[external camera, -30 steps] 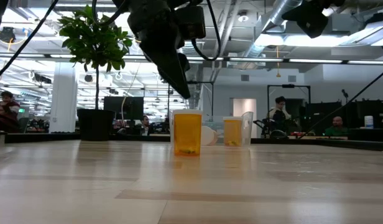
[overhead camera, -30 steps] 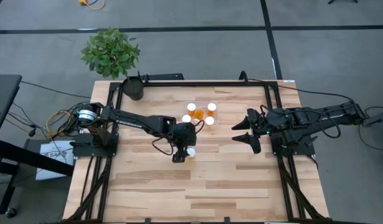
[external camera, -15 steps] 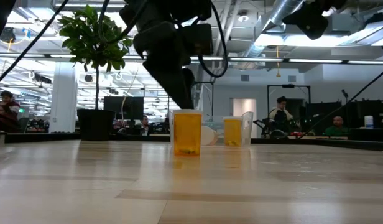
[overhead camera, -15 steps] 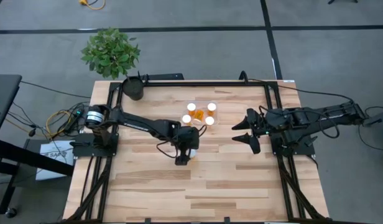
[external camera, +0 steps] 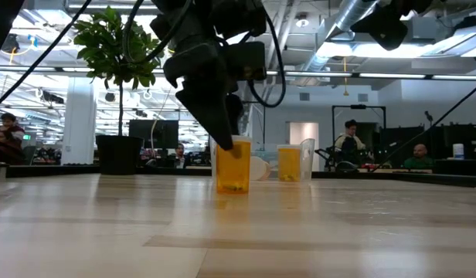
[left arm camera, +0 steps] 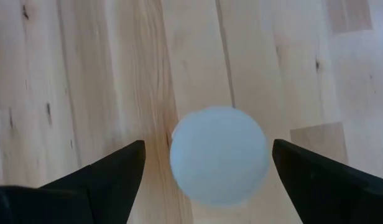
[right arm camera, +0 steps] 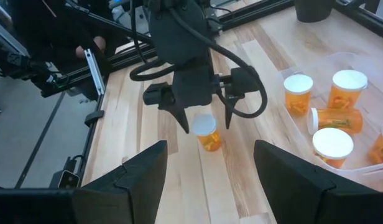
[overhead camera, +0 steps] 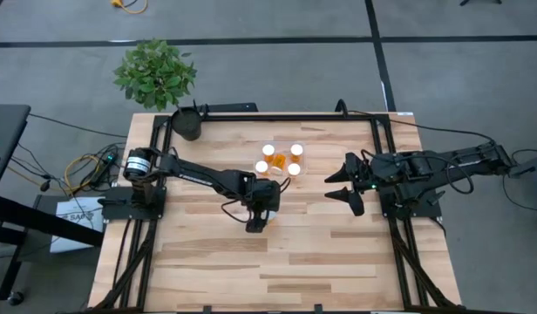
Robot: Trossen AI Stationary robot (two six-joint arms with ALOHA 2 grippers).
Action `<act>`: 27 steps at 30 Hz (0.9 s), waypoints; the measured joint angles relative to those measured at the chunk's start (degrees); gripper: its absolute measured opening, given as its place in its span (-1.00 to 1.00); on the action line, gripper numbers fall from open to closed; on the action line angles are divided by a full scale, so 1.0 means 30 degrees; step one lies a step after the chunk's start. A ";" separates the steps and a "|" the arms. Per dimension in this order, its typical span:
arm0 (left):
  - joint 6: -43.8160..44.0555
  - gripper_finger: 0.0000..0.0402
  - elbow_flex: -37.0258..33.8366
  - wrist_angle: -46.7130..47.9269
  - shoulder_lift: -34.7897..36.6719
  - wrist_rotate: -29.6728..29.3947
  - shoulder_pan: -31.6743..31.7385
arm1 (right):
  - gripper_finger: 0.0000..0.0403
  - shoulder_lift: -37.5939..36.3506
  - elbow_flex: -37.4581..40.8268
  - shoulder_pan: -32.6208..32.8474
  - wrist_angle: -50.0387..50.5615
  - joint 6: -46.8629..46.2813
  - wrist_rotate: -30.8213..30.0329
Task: Pick and place pill bottles into a basket
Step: Put the orange pill bottle into the transparent bin
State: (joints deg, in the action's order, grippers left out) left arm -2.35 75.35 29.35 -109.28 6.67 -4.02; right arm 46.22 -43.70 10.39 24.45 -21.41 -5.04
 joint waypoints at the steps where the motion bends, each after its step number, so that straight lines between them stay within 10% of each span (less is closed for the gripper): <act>1: -0.0024 0.70 0.0000 -0.0104 -0.0067 -0.0019 -0.0004 | 0.16 0.0000 0.0000 0.0000 0.0012 -0.0006 0.0000; 27: 0.0356 0.22 0.0000 -0.0206 -0.0193 -0.0445 0.0003 | 0.16 0.0006 0.0000 0.0000 0.0000 -0.0020 0.0000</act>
State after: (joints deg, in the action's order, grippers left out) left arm -1.28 75.35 28.73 -109.86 5.33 -4.01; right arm 46.23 -43.70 10.39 24.45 -21.47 -5.04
